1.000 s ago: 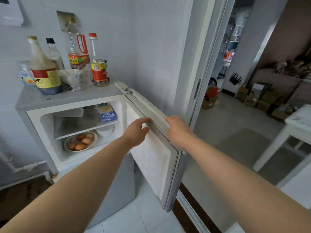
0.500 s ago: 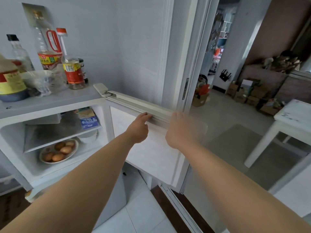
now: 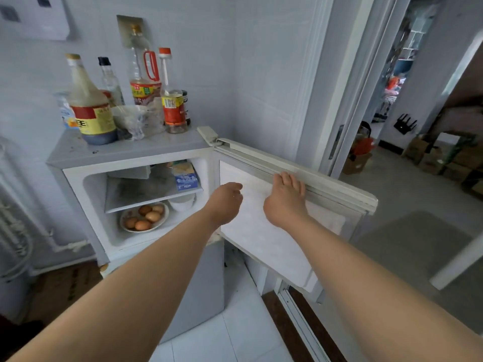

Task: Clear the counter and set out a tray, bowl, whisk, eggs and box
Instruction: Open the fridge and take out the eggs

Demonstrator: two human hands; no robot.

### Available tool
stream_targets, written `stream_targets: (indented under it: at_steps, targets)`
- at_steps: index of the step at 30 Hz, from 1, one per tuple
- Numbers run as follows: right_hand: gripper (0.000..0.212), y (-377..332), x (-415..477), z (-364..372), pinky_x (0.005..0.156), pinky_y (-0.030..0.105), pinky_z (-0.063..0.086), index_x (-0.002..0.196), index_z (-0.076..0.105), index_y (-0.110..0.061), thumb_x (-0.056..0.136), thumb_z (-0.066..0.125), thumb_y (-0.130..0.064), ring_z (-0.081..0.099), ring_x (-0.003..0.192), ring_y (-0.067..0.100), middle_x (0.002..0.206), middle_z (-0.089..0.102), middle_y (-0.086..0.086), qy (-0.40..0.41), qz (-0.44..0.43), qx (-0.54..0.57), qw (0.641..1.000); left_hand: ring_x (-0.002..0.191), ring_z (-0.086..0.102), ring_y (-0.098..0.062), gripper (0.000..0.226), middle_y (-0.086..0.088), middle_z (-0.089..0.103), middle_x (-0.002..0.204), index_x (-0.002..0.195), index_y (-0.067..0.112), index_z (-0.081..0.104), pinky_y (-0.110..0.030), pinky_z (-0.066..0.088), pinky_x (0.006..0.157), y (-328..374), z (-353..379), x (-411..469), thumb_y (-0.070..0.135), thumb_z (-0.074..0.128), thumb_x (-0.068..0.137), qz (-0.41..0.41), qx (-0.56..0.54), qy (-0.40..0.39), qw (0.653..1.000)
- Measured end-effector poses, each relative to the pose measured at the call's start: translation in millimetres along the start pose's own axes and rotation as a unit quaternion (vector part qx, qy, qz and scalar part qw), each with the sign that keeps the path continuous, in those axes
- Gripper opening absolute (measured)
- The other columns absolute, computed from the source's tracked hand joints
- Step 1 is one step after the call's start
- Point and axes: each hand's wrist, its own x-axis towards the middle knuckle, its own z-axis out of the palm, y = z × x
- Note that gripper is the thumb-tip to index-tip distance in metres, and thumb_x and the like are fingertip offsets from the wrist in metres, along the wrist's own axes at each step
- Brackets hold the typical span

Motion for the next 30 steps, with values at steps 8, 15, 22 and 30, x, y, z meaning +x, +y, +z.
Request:
stream_targets:
  at_steps: [8, 15, 22, 30]
  targets:
    - [0.043, -88, -1, 43, 0.116, 0.038, 0.025, 0.133, 0.046, -0.007, 0.09, 0.044, -0.008, 0.046, 0.128, 0.028, 0.137, 0.051, 0.01, -0.07, -0.095, 0.064, 0.991, 0.108, 0.057, -0.023, 0.035, -0.009, 0.059, 0.125, 0.125, 0.015, 0.06, -0.031, 0.046, 0.093, -96, -71, -38, 0.025, 0.048, 0.093, -0.118, 0.013, 0.081, 0.99]
    - [0.047, -151, 16, 113, 0.103, 0.035, 0.04, 0.141, 0.043, -0.012, 0.095, 0.039, -0.006, 0.046, 0.13, 0.03, 0.143, 0.047, 0.01, -0.134, -0.088, 0.13, 0.978, 0.097, 0.061, -0.032, 0.023, -0.014, 0.066, 0.104, 0.109, 0.01, 0.067, -0.039, 0.052, 0.093, -187, -118, -42, 0.015, 0.053, 0.091, -0.225, -0.038, 0.151, 0.962]
    - [0.044, -194, 55, 191, 0.108, 0.033, 0.035, 0.141, 0.045, -0.013, 0.098, 0.039, -0.012, 0.043, 0.133, 0.026, 0.146, 0.046, 0.008, -0.166, -0.078, 0.159, 0.97, 0.104, 0.061, -0.029, 0.034, -0.009, 0.065, 0.117, 0.123, 0.014, 0.062, -0.025, 0.046, 0.082, -261, -131, -14, 0.016, 0.052, 0.09, -0.27, -0.019, 0.159, 0.949]
    - [0.04, -212, 101, 270, 0.106, 0.033, 0.038, 0.137, 0.049, -0.012, 0.098, 0.044, -0.018, 0.049, 0.128, 0.027, 0.14, 0.052, 0.008, -0.177, -0.086, 0.174, 0.965, 0.106, 0.058, -0.03, 0.033, -0.008, 0.064, 0.112, 0.123, 0.006, 0.06, -0.024, 0.04, 0.08, -322, -111, 45, 0.018, 0.053, 0.093, -0.275, -0.027, 0.165, 0.947]
